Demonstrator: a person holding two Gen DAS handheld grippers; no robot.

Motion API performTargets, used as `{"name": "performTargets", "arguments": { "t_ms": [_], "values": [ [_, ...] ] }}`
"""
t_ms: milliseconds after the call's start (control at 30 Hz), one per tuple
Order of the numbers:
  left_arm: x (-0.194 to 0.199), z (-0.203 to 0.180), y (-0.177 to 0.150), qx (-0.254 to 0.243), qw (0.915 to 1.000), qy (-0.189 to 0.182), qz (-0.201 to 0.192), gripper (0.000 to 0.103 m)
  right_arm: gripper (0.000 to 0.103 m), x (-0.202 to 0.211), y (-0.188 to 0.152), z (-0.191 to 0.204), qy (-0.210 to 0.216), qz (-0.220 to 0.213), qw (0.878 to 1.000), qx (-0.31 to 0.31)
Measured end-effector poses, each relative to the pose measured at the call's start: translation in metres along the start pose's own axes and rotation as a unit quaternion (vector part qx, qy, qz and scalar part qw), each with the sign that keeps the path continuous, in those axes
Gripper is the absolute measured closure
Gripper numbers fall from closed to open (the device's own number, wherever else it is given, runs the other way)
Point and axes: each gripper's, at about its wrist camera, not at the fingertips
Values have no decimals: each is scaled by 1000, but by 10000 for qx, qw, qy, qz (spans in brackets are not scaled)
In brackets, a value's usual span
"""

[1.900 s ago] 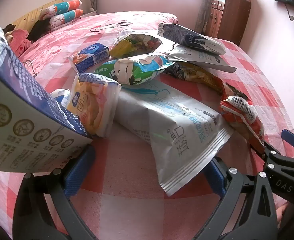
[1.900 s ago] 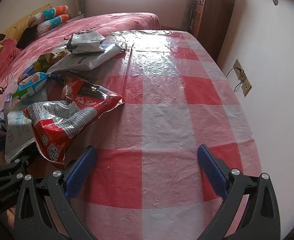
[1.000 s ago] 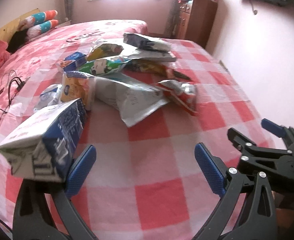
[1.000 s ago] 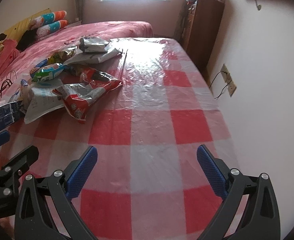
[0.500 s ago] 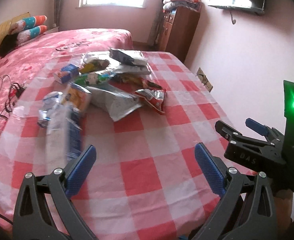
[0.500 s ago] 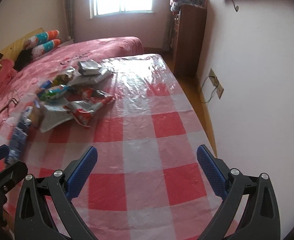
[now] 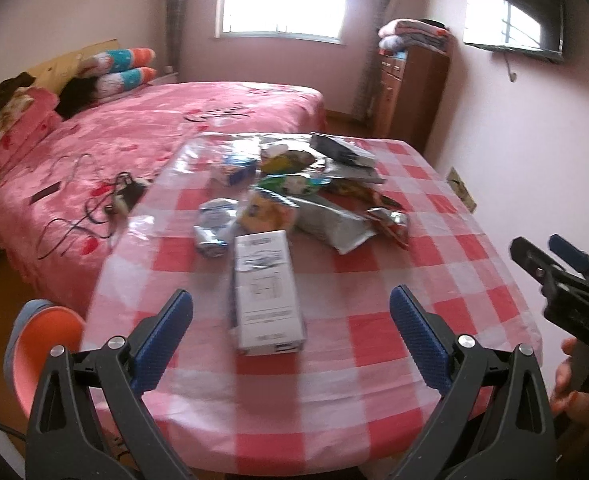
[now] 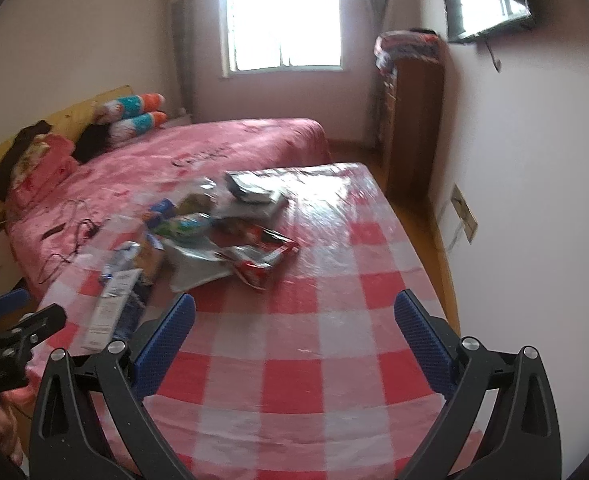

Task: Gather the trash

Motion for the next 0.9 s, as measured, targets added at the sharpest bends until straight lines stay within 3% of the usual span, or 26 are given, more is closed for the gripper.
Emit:
{"name": "performTargets", "arguments": {
  "t_ms": [267, 900],
  "values": [
    [13, 17, -6, 41, 9992, 384, -124, 4, 4, 18, 3, 25, 210, -179, 9993, 260],
    [7, 19, -15, 129, 9987, 500, -11, 4, 4, 33, 5, 36, 105, -387, 9980, 495]
  ]
}}
Point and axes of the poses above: each gripper's, at about its wrist camera, not at the fingertips, and x roughly against the way its jaws point, z to its left, y to its top, and after that the axes turned 10 degrees about -z, right-handed
